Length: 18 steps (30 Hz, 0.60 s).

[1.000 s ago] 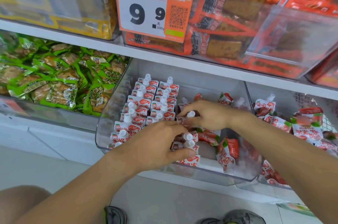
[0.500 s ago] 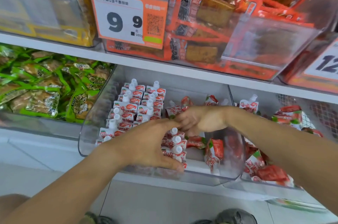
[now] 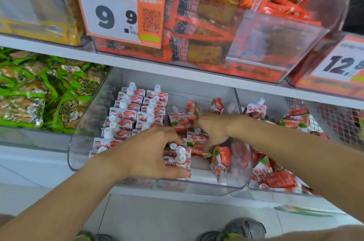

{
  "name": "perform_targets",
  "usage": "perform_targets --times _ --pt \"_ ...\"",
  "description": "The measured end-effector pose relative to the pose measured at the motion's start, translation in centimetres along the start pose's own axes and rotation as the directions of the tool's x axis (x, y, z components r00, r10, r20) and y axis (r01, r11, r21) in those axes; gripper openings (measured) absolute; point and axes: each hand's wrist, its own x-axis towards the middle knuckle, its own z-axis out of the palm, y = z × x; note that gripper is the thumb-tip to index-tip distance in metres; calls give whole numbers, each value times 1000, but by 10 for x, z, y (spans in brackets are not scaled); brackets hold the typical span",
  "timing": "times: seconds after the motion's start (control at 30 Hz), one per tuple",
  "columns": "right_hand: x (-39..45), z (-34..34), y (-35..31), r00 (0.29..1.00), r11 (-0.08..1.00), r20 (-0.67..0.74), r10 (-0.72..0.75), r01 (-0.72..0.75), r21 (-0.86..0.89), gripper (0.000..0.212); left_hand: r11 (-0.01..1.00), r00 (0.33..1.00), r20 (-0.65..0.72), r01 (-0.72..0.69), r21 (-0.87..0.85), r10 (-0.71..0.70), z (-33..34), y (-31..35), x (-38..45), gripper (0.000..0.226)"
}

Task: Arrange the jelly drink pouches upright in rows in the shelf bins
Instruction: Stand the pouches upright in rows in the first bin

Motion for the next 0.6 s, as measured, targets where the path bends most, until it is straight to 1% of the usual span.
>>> perform_targets --times 0.07,0.1,0.13,0.17,0.27,0.37,0.43,0.5,0.57,0.6 --pt "-3 -2 -3 999 999 30 19 -21 42 97 1000 1000 -3 3 0 -3 -1 1 -2 73" --pt "-6 -4 -4 999 997 33 26 -28 67 102 1000 1000 -4 3 0 -3 -2 2 -2 74" --pt "-8 -6 -4 999 995 29 28 -31 92 102 1000 1000 -5 4 1 -4 -2 3 -3 74" --pt "-11 -8 -5 1000 992 13 25 -26 120 97 1000 1000 -11 1 3 -1 -2 3 -3 74" --pt "-22 -13 -5 997 982 -72 -15 29 187 67 1000 999 -34 -11 8 11 -2 3 -5 71" --pt "-38 -25 -5 977 978 -211 -32 74 194 43 1000 999 -41 -16 3 17 -2 3 -7 70" --pt "-49 -37 -1 935 977 -354 -11 86 195 37 1000 999 -45 -17 10 18 0 3 -7 71" --pt "-52 -47 1 869 964 -494 37 99 247 38 1000 999 -50 -15 23 16 1 3 -8 72" --pt "-44 -45 -2 821 937 -567 64 146 317 38 999 998 -55 -16 33 18 1 3 -8 73" --pt "-37 -39 -5 824 921 -564 52 178 346 37 999 998 -58 -18 33 20 1 4 -8 74"
